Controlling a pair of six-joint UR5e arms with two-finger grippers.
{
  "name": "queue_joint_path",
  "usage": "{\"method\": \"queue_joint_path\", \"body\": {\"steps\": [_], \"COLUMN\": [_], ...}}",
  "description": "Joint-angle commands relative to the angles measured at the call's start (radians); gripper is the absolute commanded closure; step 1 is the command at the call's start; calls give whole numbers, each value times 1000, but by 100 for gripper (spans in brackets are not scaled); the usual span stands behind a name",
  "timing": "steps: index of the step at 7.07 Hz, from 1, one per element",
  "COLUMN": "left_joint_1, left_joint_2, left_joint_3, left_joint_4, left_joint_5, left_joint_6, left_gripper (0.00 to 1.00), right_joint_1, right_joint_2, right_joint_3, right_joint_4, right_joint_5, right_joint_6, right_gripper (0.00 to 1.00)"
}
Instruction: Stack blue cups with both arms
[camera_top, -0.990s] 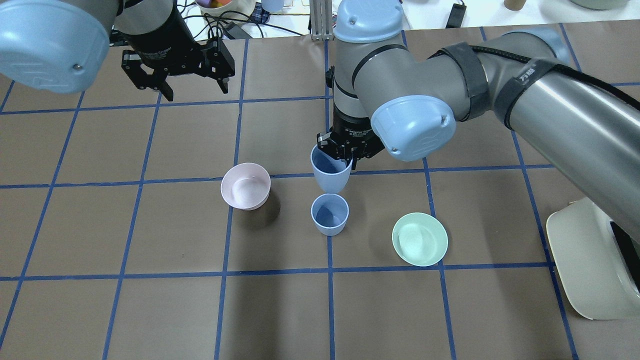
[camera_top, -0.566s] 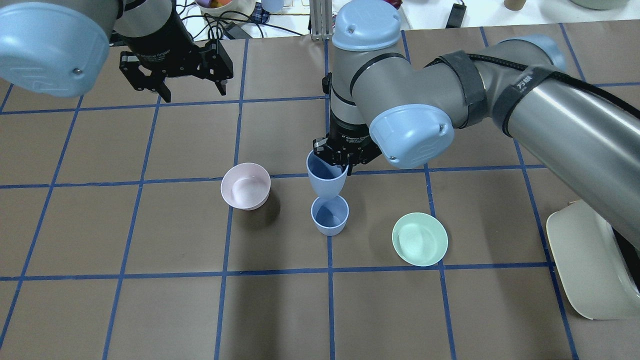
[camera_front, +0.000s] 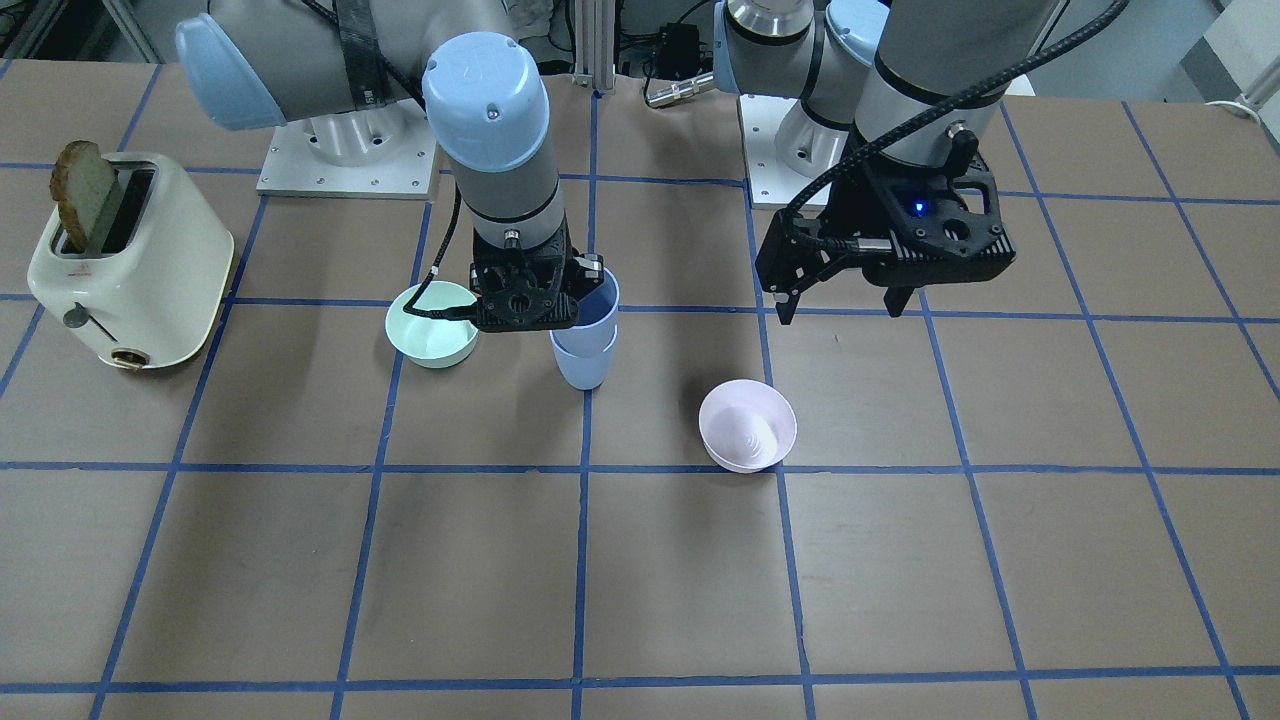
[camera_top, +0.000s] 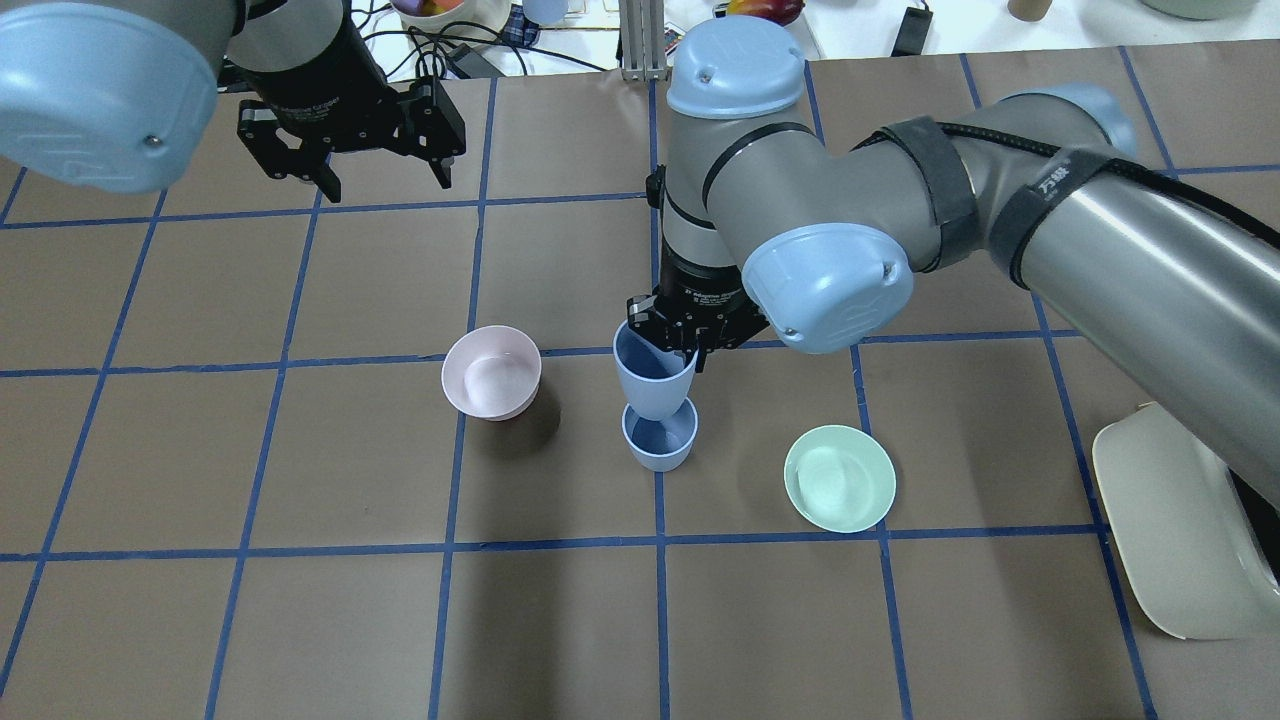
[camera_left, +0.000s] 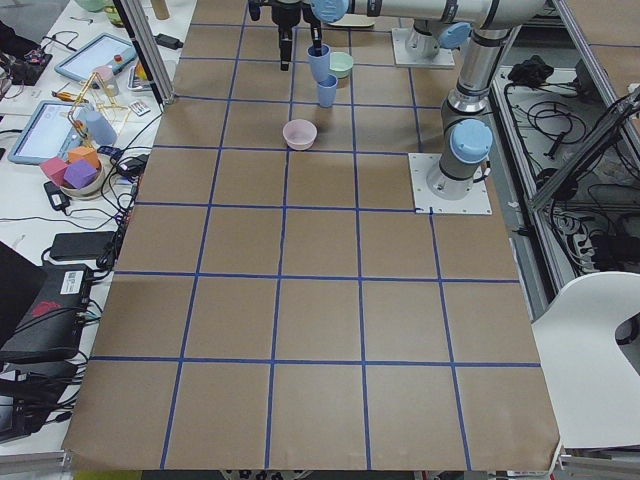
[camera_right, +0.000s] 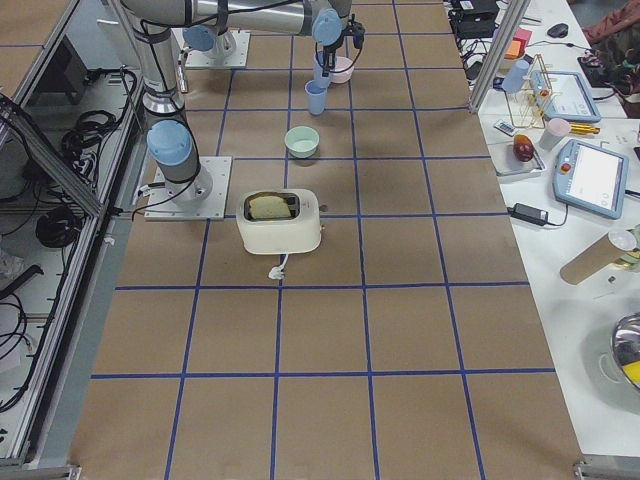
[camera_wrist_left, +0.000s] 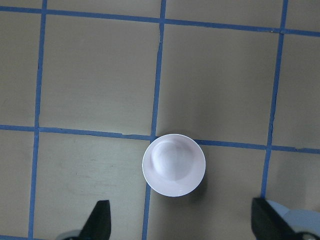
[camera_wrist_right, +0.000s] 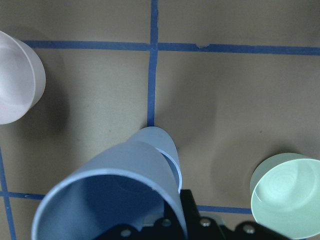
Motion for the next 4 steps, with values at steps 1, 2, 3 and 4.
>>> {"method": "queue_joint_path", "body": {"steps": [1, 2, 3, 4], "left_joint_1": [0, 0, 0, 0], "left_joint_2": [0, 0, 0, 0], "left_joint_3": [3, 6, 8, 8], "left_joint_4": [0, -1, -1, -1], "left_joint_5": [0, 0, 1, 2], "left_joint_6": [0, 0, -2, -2], "left_gripper": [0, 0, 0, 0], "right_joint_1": [0, 0, 0, 0], "right_joint_2": [-1, -1, 1, 5], "right_joint_3": [22, 25, 26, 26], "right_joint_4": [1, -1, -5, -15], "right_joint_5": [2, 3, 3, 3], "right_joint_6": [2, 2, 0, 2], "right_gripper": [100, 100, 100, 80]}}
